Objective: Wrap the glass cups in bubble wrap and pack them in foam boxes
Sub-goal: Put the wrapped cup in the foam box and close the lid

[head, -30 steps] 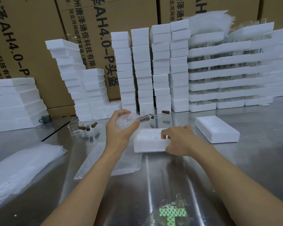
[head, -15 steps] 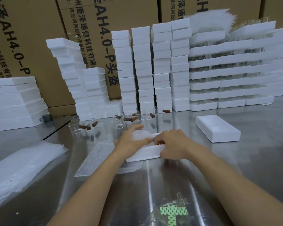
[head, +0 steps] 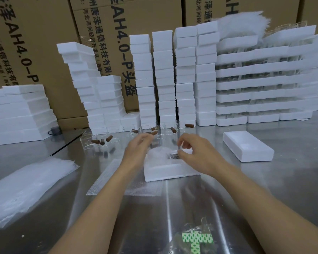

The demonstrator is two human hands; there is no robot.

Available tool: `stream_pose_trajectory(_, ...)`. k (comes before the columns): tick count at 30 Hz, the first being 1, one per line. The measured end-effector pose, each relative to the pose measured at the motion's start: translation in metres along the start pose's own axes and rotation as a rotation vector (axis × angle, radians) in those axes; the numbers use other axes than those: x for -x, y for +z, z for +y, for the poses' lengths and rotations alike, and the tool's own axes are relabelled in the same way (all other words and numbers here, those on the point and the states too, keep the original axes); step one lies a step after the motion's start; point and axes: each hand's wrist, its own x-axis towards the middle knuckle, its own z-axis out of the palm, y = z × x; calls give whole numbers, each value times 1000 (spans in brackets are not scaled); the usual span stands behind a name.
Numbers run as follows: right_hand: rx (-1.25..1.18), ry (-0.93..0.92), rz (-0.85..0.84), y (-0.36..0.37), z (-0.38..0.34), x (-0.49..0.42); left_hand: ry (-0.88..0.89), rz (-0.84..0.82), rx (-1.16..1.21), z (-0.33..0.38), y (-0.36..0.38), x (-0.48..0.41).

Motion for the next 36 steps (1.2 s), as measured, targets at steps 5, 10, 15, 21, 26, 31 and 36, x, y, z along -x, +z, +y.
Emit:
stream_pose_trajectory(5, -45, -45, -26, 18, -3, 0, 150, 73, -354, -17, -9, 6)
stream_pose_trajectory(10, -104, -41, -21, 26, 0, -3, 153, 51, -412, -18, -4, 5)
stream_pose_trajectory(15, -150, -25, -27, 29, 6, -6, 120, 87, -482, -10, -12, 5)
stream_pose_trajectory(21, -177, -17, -6, 31, 11, -9, 112, 137, -537, -5, -16, 7)
stream_pose_trajectory(26, -144, 24, -28, 32, 13, -7, 78, 61, -435, -3, -25, 5)
stream_pose_trajectory(31, -151, 65, -44, 34, 14, -7, 117, 60, -487, -1, -25, 8)
stream_pose_trajectory(36, -160, 79, -43, 36, 15, -8, 160, -43, -506, 0, -25, 12)
